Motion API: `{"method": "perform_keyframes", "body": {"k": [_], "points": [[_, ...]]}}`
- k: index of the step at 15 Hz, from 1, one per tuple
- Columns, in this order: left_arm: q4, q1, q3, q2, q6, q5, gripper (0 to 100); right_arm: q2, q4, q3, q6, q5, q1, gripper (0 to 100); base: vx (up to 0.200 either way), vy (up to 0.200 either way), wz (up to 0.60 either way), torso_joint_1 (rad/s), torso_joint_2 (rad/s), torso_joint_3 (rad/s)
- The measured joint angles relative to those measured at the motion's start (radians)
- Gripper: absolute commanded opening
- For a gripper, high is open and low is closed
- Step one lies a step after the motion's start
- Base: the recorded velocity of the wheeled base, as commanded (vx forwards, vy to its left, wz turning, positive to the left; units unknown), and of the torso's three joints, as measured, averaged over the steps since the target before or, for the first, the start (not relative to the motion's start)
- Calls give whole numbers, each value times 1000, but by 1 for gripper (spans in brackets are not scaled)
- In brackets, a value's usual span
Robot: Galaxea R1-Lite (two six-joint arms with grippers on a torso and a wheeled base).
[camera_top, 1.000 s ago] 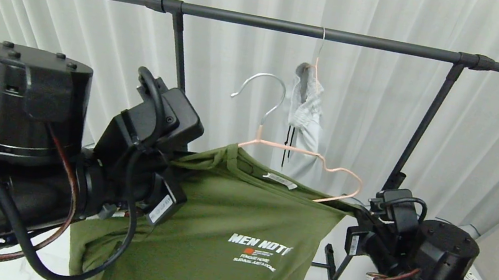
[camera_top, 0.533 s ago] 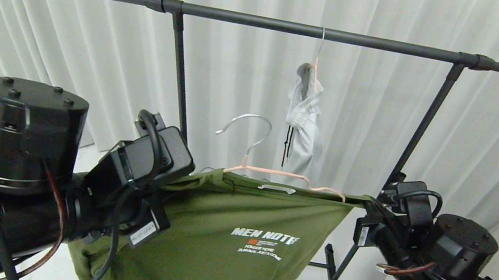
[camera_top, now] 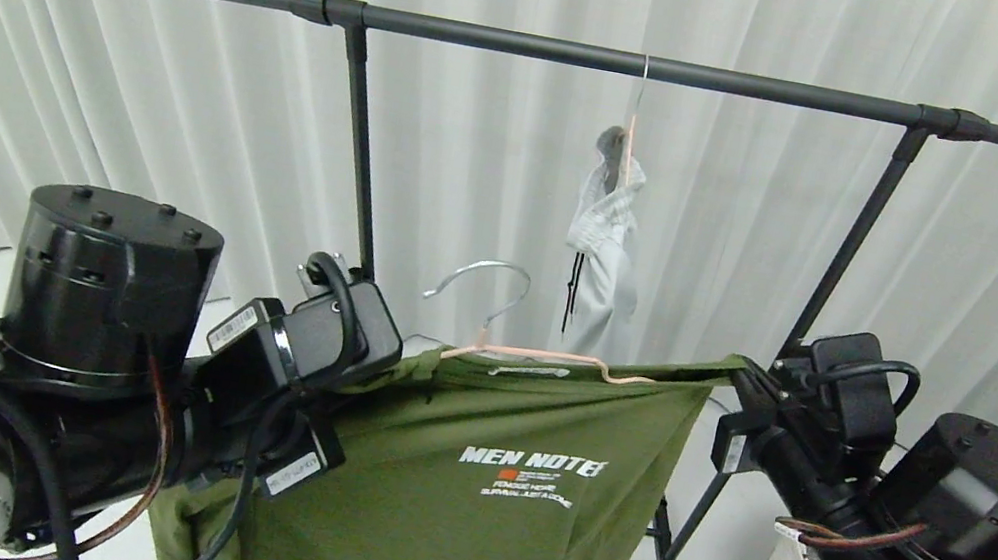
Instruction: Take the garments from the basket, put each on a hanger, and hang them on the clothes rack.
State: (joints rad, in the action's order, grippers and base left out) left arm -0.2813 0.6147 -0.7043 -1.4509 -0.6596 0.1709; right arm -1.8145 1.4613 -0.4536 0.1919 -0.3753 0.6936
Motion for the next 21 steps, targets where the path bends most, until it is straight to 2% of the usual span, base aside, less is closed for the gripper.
{"method": "perform_keyframes", "body": {"k": [3,5,9,10,11,14,17,19,21], "points": [[-17,0,-55,-36,35,64,0,40,-1,-5,49,0,73,0,0,0,0,0,0,0],[-81,1,-100,-63,112,98,0,61,-2,-3,90,0,127,0,0,0,0,0,0,0],[-130,10,-155,-91,202,119,0,75,-3,0,135,1,210,0,0,0,0,0,0,0],[-131,18,-165,-91,227,119,0,75,-3,0,136,1,226,100,0,0,0,0,0,0],[-132,35,-176,-90,249,118,0,75,-3,1,136,2,237,100,0,0,0,0,0,0],[-133,56,-187,-82,252,115,0,79,-5,19,161,2,254,100,0,0,0,0,0,0],[-151,60,-187,-75,240,64,0,116,-32,64,166,3,242,100,0,0,0,0,0,0],[-153,58,-176,-63,199,-28,0,165,-135,73,148,32,205,100,0,0,0,0,0,0],[-154,36,-167,-51,150,-116,0,236,-302,51,131,134,156,100,0,0,0,0,0,0]]}}
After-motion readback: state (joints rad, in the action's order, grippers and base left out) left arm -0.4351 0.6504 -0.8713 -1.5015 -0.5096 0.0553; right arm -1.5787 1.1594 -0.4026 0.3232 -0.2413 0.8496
